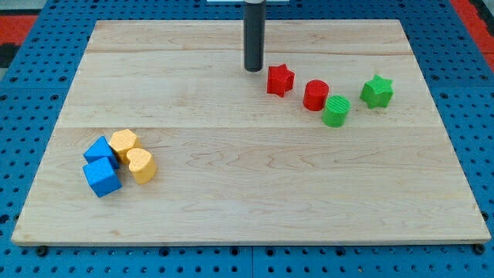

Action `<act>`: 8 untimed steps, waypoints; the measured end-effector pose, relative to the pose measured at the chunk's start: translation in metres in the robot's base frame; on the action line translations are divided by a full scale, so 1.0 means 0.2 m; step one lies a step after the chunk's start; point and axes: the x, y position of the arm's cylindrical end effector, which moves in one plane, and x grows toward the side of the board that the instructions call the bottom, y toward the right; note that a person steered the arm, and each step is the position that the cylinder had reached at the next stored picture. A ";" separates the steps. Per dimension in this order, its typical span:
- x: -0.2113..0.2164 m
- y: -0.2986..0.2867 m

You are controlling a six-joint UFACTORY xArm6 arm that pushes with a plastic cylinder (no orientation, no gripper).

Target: Push the red star into the green circle

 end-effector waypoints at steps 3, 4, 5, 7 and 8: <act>0.27 0.41; 0.34 0.50; 0.34 0.54; 0.57 0.61; 0.69 0.63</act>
